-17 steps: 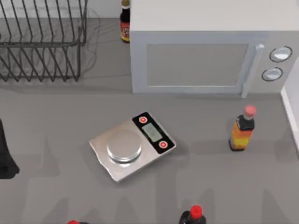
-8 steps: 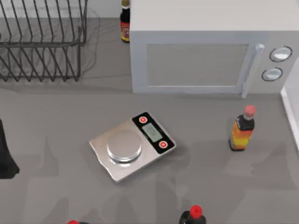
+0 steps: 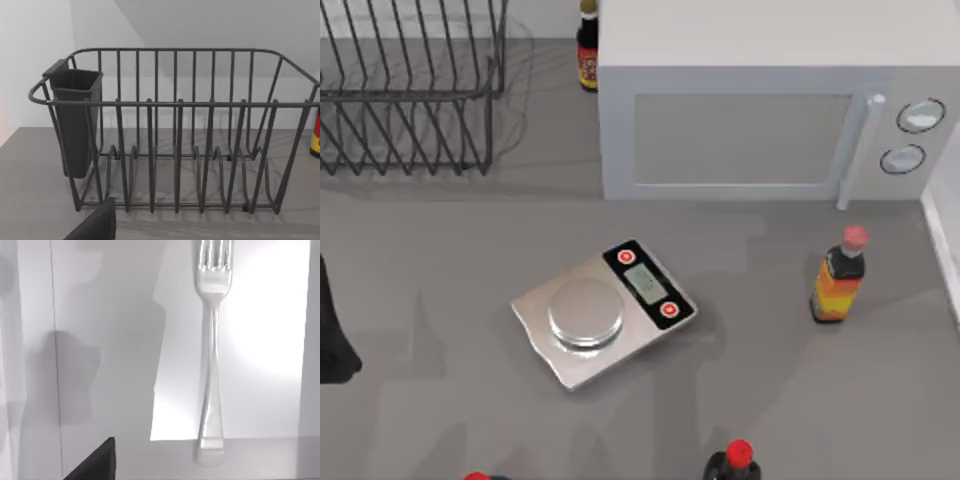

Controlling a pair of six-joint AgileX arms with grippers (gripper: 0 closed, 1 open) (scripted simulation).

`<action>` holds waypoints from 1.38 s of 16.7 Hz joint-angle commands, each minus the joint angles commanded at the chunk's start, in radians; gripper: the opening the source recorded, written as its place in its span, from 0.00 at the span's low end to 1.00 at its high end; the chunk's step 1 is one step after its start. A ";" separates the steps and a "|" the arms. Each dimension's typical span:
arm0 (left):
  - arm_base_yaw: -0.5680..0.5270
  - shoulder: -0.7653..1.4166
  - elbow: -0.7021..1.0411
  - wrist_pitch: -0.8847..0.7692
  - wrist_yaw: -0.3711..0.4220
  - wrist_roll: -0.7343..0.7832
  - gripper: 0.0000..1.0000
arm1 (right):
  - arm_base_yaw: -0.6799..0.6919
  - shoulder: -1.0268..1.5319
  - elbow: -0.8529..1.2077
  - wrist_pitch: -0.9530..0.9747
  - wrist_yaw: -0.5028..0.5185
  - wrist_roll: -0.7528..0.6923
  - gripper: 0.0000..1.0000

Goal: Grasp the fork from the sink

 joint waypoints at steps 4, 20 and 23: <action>0.000 0.000 0.000 0.000 0.000 0.000 1.00 | -0.030 0.243 0.198 -0.122 0.000 -0.029 1.00; 0.000 0.000 0.000 0.000 0.000 0.000 1.00 | -0.039 0.450 0.185 0.028 0.002 -0.039 1.00; 0.000 0.000 0.000 0.000 0.000 0.000 1.00 | -0.041 0.522 0.121 0.172 0.002 -0.038 1.00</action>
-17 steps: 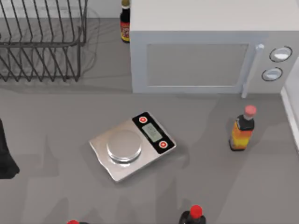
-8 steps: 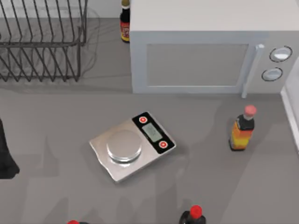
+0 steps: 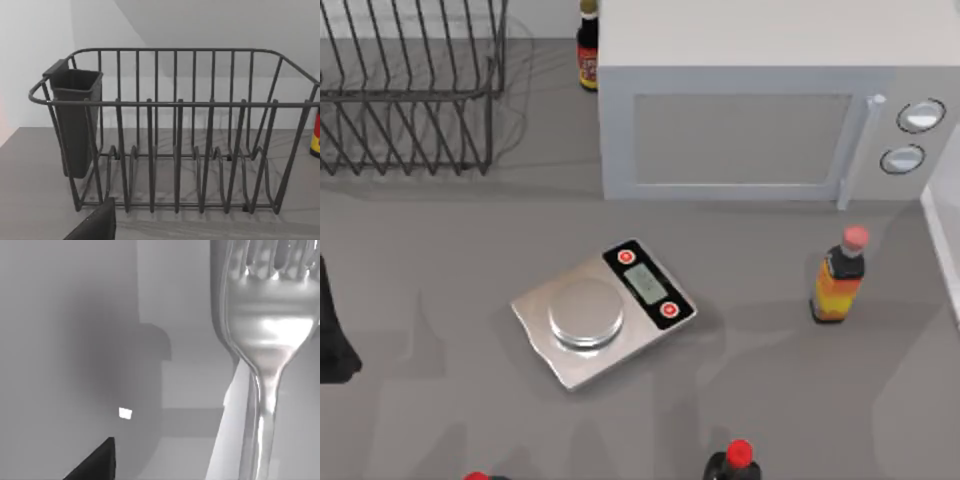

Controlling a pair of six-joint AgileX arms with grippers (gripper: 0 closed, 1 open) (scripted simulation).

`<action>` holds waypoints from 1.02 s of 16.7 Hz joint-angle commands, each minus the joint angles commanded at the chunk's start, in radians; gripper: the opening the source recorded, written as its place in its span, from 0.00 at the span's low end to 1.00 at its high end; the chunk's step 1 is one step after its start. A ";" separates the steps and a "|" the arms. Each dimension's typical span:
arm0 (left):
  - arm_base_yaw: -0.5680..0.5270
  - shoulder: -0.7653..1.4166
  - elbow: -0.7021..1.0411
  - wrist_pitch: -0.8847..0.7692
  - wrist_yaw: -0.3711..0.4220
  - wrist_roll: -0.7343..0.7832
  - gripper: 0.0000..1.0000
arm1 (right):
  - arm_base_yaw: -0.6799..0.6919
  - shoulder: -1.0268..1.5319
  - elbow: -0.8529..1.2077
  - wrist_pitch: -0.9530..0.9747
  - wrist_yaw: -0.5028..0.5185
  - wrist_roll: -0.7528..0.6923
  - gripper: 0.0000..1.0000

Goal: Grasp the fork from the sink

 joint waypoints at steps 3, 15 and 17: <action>0.000 0.000 0.000 0.000 0.000 0.000 1.00 | -0.001 0.050 -0.043 0.085 0.001 0.000 1.00; 0.000 0.000 0.000 0.000 0.000 0.000 1.00 | -0.001 0.055 -0.047 0.092 0.001 0.001 0.40; 0.000 0.000 0.000 0.000 0.000 0.000 1.00 | -0.001 0.055 -0.047 0.092 0.001 0.001 0.25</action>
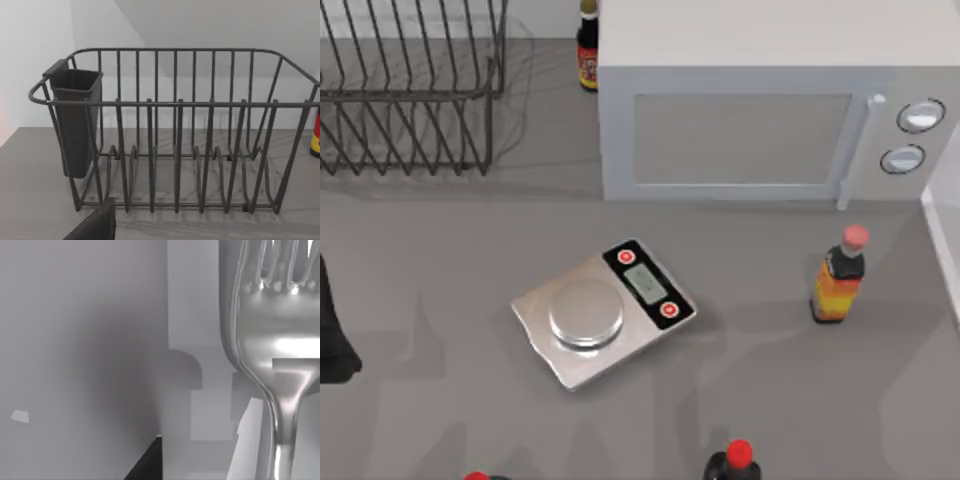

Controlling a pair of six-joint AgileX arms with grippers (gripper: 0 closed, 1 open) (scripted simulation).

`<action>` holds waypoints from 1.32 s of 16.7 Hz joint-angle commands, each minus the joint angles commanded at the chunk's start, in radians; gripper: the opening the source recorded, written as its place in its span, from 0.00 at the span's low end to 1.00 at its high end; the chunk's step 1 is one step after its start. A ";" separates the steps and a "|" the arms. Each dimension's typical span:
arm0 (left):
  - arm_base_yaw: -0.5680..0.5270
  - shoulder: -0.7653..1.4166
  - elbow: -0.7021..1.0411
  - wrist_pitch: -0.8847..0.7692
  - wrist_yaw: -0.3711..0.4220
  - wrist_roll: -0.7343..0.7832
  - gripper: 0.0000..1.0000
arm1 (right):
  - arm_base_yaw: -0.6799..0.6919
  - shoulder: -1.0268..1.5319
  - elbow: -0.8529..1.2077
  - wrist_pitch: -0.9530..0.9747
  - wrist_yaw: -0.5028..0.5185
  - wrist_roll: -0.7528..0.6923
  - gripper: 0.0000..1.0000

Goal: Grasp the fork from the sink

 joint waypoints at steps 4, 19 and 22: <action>0.000 0.000 0.000 0.000 0.000 0.000 1.00 | 0.000 0.000 0.000 0.000 0.000 0.000 0.00; 0.000 0.000 0.000 0.000 0.000 0.000 1.00 | 0.001 -0.131 0.155 -0.253 -0.014 0.008 0.00; 0.000 0.000 0.000 0.000 0.000 0.000 1.00 | 0.001 -0.196 0.242 -0.416 -0.015 0.008 0.00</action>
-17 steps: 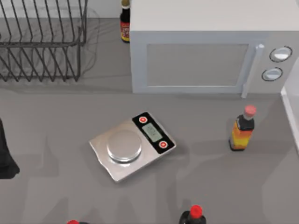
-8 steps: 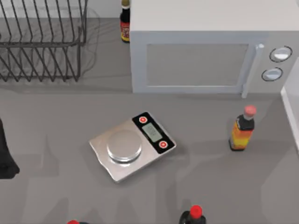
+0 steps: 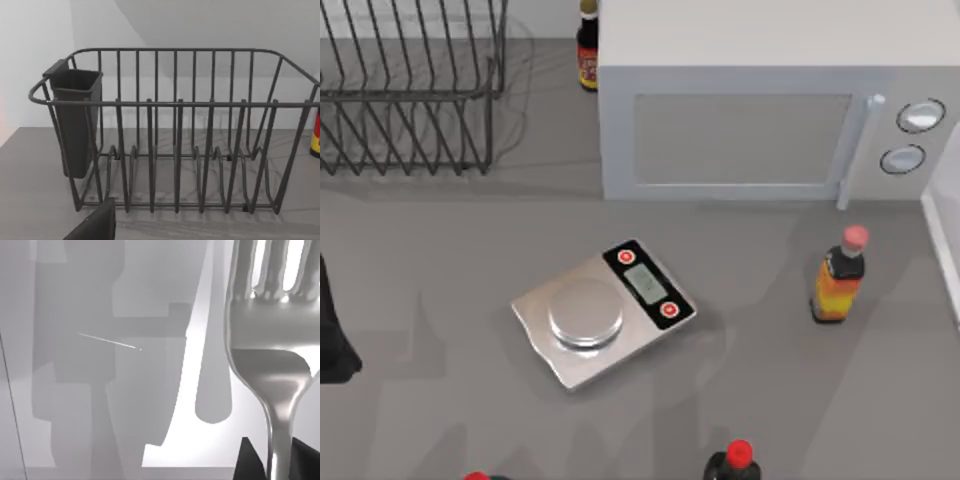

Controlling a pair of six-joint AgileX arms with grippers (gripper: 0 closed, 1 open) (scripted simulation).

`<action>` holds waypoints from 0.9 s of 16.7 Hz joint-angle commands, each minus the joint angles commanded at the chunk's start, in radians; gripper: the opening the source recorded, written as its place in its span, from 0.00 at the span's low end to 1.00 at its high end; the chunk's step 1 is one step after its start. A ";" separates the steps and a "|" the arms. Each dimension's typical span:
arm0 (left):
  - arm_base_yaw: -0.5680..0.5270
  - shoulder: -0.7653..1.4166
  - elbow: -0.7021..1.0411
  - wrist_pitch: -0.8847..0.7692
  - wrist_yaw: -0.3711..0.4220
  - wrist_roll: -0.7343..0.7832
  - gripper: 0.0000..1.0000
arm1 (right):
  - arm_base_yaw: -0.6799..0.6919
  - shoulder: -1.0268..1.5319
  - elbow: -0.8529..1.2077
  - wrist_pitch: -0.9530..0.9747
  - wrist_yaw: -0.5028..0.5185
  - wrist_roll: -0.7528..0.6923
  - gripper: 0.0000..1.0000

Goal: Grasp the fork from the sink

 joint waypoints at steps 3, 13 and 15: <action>0.000 0.000 0.000 0.000 0.000 0.000 1.00 | 0.000 -0.043 0.048 -0.070 0.000 0.000 0.00; 0.000 0.000 0.000 0.000 0.000 0.000 1.00 | 0.141 -0.205 -0.093 -0.099 0.002 0.145 0.00; 0.000 0.000 0.000 0.000 0.000 0.000 1.00 | 0.236 -0.325 -0.190 -0.120 0.005 0.244 0.00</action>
